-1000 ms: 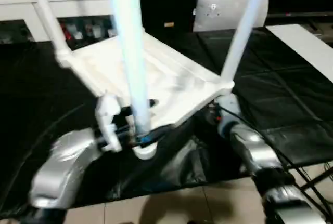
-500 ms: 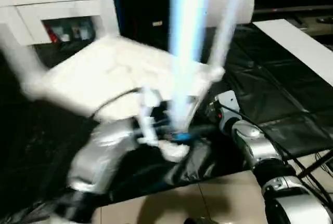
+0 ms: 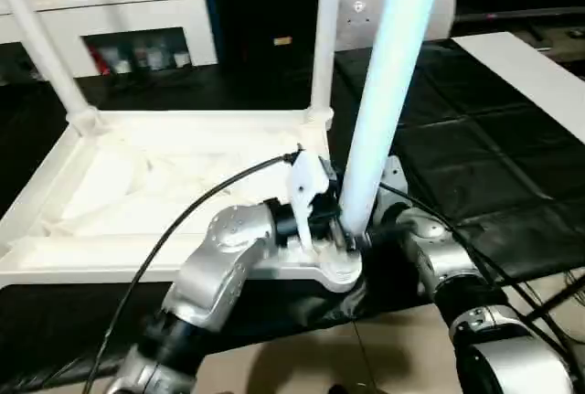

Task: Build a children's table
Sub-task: Rotate table base

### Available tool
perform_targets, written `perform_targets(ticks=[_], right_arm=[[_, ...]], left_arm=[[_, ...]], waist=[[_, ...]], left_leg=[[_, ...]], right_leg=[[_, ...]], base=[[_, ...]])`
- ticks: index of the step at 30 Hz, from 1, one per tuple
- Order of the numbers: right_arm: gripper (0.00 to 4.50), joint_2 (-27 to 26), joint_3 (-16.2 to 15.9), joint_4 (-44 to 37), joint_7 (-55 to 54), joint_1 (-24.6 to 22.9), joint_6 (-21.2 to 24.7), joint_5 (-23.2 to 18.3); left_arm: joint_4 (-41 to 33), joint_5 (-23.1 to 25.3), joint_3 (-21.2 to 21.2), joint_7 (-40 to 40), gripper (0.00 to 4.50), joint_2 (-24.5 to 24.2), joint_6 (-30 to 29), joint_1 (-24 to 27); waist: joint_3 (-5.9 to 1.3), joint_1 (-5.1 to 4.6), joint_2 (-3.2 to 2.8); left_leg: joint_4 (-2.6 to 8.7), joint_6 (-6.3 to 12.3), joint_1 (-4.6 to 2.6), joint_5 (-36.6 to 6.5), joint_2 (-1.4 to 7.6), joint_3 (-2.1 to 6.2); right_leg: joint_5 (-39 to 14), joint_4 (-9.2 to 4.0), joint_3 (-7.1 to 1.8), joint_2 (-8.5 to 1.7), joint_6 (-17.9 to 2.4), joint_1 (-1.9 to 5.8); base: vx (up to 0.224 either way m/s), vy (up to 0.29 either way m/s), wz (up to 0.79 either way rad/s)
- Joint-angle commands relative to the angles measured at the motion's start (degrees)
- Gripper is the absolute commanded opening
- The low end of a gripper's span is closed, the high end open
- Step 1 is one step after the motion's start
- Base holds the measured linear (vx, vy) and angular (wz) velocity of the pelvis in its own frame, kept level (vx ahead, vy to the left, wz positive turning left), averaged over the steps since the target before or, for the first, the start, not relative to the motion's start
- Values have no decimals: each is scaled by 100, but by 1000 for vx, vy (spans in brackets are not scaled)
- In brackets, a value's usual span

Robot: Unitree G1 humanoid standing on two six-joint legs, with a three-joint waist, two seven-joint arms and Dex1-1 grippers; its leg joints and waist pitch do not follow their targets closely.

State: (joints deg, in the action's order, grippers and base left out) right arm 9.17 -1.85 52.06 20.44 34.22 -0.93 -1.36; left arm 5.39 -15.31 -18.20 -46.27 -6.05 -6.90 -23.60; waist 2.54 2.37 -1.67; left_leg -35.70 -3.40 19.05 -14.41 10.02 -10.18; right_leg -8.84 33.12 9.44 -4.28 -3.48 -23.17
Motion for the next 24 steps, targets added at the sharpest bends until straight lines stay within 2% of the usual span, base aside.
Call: perform_targets(ticks=[1,2,5,7,9,11,14,15,16,19,20,21,22,24], right_arm=[[450,146,140,47,-80,5,-86,37],[450,200,182,41,-90,-17,-95,20],[450,344,275,-6,-60,-67,-109,-32],[450,432,323,-127,21,-122,-55,-94],[450,527,378,-439,155,-234,50,-194],[450,555,385,-611,229,-307,78,-241],[450,597,383,-911,350,-443,82,-286],[450,631,417,-1192,420,-564,152,-358],[450,643,434,-1283,436,-600,191,-386],[450,734,446,-1718,568,-799,436,-463],[450,758,469,-2175,855,-1013,715,-704],[450,763,471,-2341,954,-1094,784,-782],[450,764,467,-2446,1007,-1137,843,-834],[450,761,464,-2639,1098,-1207,986,-930]], left_arm=[[302,308,187,410,448,-19,139,-202],[405,392,222,543,448,-10,167,-241],[673,606,240,813,448,21,288,-309],[785,594,251,827,448,74,344,-277],[728,461,273,700,448,119,395,-171],[679,394,279,627,448,115,417,-109],[720,400,311,652,448,47,477,-42],[833,451,382,660,448,-72,497,25],[859,449,405,634,448,-119,489,50],[916,450,505,490,448,-367,511,129],[986,557,536,405,448,-593,572,167],[1026,624,535,378,448,-686,612,176],[1049,644,537,341,448,-745,628,181],[1080,647,545,259,448,-839,641,189]], waist=[[-380,44,30],[-372,48,16],[-375,82,52],[-382,84,52],[-395,91,4],[-398,88,30],[-392,99,-5],[-377,128,-36],[-369,123,-19],[-363,121,-36],[-352,125,-40],[-345,120,-37],[-348,97,-36],[-341,45,-75]], left_leg=[[410,490,72,-273,351,150],[404,507,74,-281,332,144],[393,512,95,-346,277,128],[387,541,104,-292,272,129],[384,594,104,-244,299,142],[387,639,113,-230,317,149],[389,653,98,-287,316,145],[399,637,84,-376,313,146],[409,603,82,-430,321,148],[410,554,79,-487,289,145],[411,557,79,-551,269,140],[422,573,92,-600,264,154],[426,557,104,-609,265,162],[413,496,89,-674,239,164]], right_leg=[[-1914,-413,-434,-530,-478,392],[-1910,-429,-426,-514,-473,387],[-2156,-466,-405,-525,-323,424],[-2223,-477,-400,-527,-255,419],[-2091,-469,-394,-525,-295,406],[-1952,-440,-394,-522,-348,405],[-1978,-461,-390,-516,-385,391],[-2117,-490,-383,-514,-325,387],[-2188,-496,-380,-515,-289,382],[-2335,-525,-373,-504,-167,383],[-2464,-559,-367,-493,-67,390],[-2552,-565,-363,-487,65,399],[-2577,-563,-351,-480,109,396],[-2710,-607,-314,-463,192,378]], base=[[0,0,0],[0,0,0],[0,0,0],[0,0,0],[0,0,0],[0,0,0],[0,0,0],[0,0,0],[0,0,0],[0,0,0],[0,0,0],[0,0,0],[0,0,0],[0,0,0]])
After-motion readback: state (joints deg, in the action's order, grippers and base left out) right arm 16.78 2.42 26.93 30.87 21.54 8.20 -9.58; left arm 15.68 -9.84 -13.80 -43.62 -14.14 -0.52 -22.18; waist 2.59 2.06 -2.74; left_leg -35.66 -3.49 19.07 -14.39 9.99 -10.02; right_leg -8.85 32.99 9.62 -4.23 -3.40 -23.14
